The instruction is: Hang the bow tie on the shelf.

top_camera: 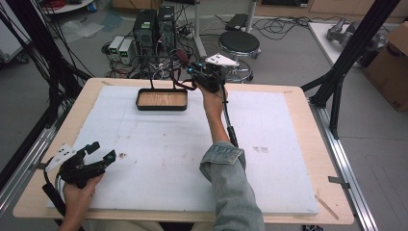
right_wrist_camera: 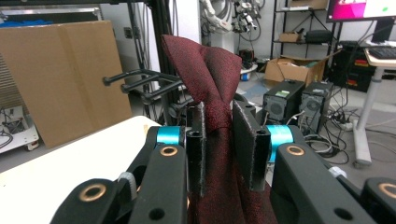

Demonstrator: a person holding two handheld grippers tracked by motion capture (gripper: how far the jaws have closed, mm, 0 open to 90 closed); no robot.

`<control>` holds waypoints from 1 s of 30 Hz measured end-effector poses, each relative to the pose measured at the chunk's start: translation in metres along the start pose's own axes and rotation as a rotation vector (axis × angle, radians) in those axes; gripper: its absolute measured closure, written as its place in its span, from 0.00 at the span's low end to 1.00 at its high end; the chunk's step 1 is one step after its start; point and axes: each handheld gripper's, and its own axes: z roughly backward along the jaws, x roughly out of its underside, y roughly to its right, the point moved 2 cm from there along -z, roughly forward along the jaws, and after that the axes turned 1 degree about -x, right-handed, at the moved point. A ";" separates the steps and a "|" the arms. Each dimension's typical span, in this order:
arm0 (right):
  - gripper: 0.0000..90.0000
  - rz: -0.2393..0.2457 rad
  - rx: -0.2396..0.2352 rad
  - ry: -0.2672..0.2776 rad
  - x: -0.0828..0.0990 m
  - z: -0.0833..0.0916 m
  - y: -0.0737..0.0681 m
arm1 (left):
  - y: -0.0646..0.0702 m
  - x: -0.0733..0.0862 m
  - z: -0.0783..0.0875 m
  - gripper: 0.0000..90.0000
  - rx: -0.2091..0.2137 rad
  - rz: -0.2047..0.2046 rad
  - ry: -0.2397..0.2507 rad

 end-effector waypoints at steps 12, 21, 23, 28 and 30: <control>0.83 -0.039 0.040 -0.024 0.009 -0.012 0.011 | 0.000 0.000 0.000 0.21 0.001 0.003 0.002; 0.82 -0.035 0.088 -0.077 0.017 -0.014 0.019 | 0.001 0.000 0.000 0.21 0.001 0.001 -0.002; 0.82 -0.037 0.089 -0.081 0.018 -0.014 0.019 | 0.000 0.000 0.000 0.21 0.001 0.000 -0.002; 0.81 -0.047 0.088 -0.091 0.020 -0.016 0.018 | 0.001 0.000 0.000 0.21 0.001 0.002 -0.003; 0.80 -0.045 0.081 -0.099 0.021 -0.016 0.018 | 0.000 0.000 0.000 0.21 0.001 0.000 -0.004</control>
